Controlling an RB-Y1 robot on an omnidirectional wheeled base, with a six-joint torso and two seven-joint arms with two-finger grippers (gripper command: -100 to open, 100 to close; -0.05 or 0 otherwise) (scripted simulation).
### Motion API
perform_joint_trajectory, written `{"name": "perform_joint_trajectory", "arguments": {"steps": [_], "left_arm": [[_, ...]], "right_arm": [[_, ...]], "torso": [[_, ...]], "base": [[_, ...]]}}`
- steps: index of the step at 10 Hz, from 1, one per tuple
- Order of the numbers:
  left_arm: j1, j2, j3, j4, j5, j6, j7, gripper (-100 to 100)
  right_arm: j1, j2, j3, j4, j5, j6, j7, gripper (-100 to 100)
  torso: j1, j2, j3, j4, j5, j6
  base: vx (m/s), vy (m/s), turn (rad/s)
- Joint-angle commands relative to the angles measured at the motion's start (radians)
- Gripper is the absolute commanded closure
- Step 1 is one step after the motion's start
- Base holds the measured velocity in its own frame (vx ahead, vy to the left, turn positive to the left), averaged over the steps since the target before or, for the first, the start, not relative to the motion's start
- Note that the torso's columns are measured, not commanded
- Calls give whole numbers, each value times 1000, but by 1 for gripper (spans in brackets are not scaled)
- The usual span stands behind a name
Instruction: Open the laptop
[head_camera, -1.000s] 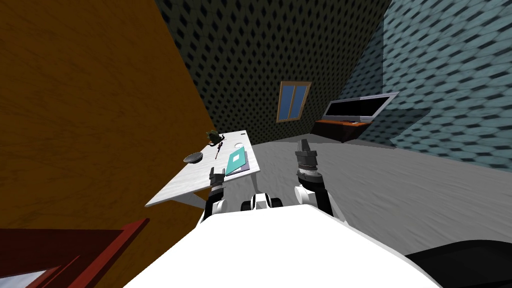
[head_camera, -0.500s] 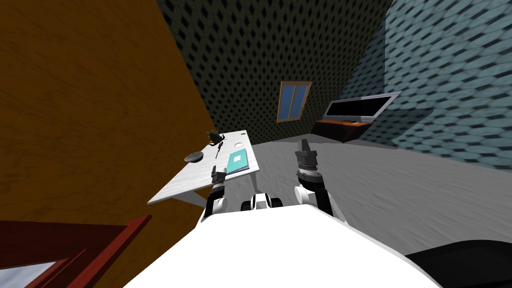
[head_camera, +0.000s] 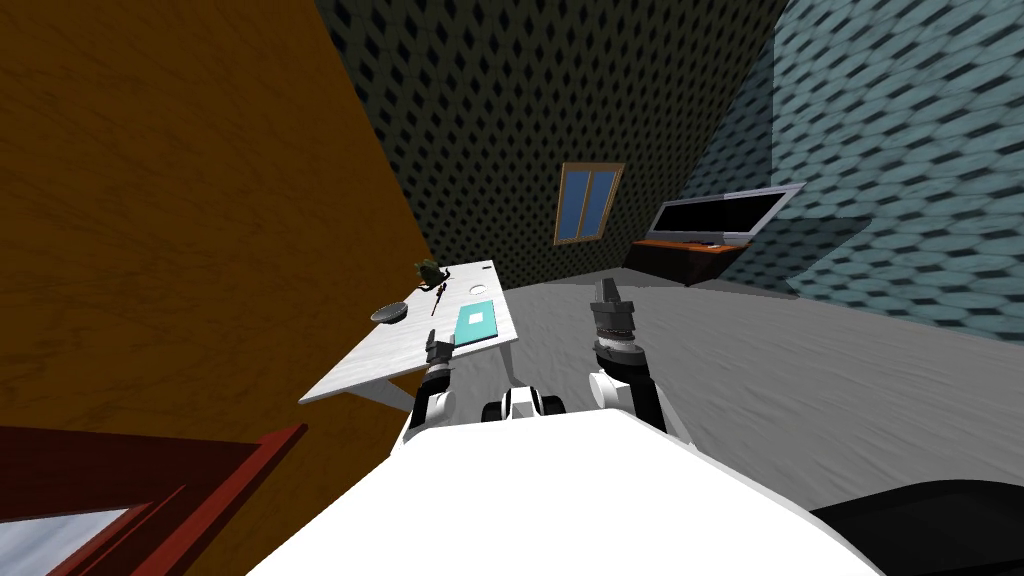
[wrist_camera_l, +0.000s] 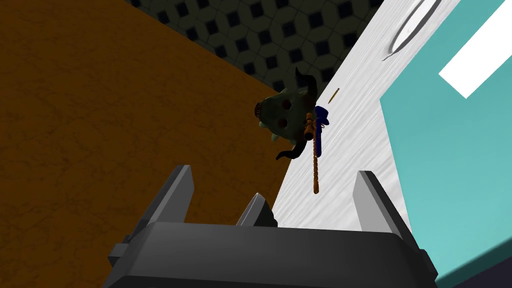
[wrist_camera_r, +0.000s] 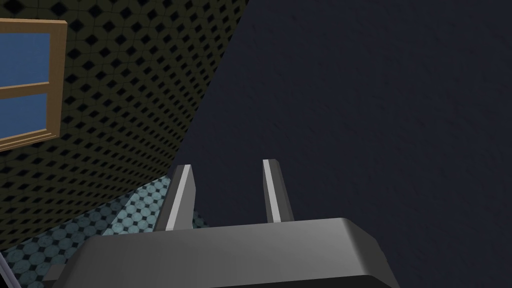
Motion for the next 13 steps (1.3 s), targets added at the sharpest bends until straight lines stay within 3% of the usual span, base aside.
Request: {"name": "perform_joint_trajectory", "arguments": {"steps": [1,8,13], "left_arm": [[-9,3,4,-10,0,45,-4,-100],[-38,13,13,-33,-1,175,-15,-100],[-63,-4,20,-44,-3,284,-26,-100]], "right_arm": [[0,0,0,0,0,0,0,0],[0,0,0,0,0,0,0,0],[0,0,0,0,0,0,0,0]], "torso": [[0,0,0,0,0,0],[0,0,0,0,0,0],[0,0,0,0,0,0]], "base": [[-13,-16,10],[-18,-17,14],[-21,-22,16]]}}
